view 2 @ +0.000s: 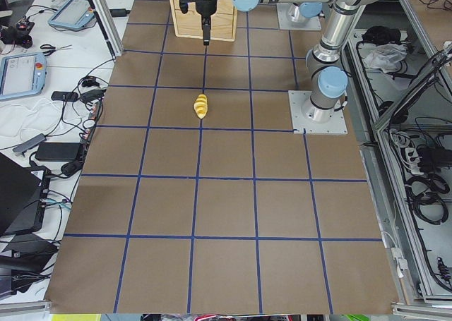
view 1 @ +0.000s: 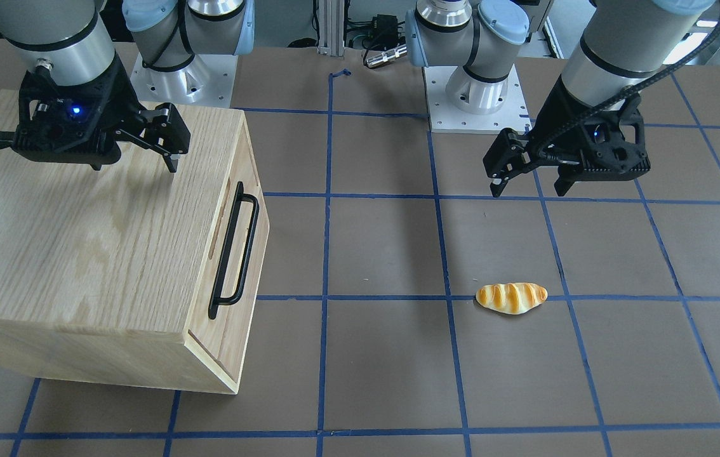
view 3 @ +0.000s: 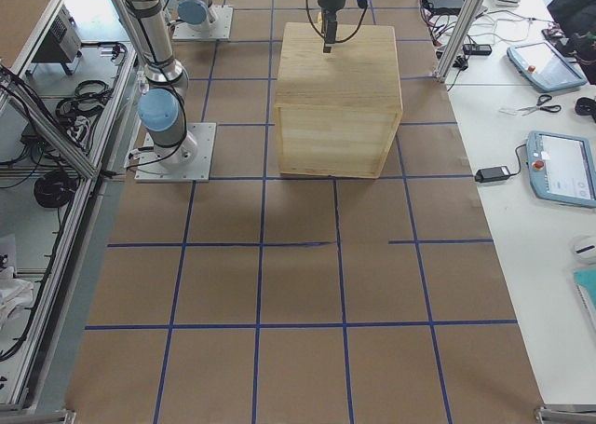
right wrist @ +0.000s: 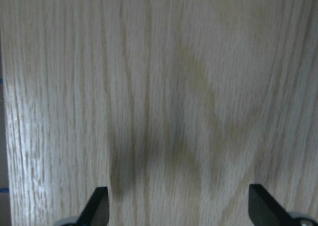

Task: Open upper drawer
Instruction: 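Move the left gripper toward the black drawer handle on the cabinet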

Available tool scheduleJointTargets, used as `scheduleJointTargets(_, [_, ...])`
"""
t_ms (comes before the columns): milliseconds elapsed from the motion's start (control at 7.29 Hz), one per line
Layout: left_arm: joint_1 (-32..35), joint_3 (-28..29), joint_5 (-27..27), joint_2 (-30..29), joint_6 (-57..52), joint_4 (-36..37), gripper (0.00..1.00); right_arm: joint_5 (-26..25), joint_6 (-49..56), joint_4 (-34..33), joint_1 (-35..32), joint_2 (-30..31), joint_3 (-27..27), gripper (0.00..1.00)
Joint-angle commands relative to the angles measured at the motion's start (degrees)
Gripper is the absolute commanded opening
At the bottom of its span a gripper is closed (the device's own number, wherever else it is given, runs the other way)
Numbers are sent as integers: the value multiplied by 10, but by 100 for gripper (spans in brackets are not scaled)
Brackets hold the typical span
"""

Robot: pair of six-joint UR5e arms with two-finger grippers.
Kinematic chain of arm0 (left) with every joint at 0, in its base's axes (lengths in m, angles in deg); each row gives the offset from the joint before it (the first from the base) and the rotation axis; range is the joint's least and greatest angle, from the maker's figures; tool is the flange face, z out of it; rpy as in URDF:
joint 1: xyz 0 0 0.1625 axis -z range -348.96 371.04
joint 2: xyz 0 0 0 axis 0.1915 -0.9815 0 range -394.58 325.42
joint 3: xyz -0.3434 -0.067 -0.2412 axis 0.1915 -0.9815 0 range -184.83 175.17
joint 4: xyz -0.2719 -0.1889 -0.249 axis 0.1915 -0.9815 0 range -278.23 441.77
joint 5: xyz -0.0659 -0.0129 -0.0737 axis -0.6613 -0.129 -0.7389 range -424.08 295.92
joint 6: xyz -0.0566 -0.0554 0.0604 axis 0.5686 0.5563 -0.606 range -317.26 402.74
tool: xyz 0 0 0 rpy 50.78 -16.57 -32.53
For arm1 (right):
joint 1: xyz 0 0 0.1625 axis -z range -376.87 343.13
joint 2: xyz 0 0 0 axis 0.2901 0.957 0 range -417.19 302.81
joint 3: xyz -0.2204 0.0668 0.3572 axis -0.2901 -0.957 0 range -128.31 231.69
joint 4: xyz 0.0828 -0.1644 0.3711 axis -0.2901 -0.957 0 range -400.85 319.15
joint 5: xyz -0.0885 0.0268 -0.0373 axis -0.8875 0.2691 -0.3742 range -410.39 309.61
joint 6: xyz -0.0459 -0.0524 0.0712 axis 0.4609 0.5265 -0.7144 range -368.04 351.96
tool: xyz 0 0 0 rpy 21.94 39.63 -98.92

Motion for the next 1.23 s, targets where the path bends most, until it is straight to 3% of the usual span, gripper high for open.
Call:
scheduleJointTargets(0, [30,3,-18,-27,57,40,100,0,0,0,0,0,1,100])
scheduleJointTargets(685, [135,8,-77,-71,235,162,100,0,0,0,0,0,1,100])
scheduleJointTargets(1097, [178,12,-81,-101,260,218,100,0,0,0,0,0,0,100])
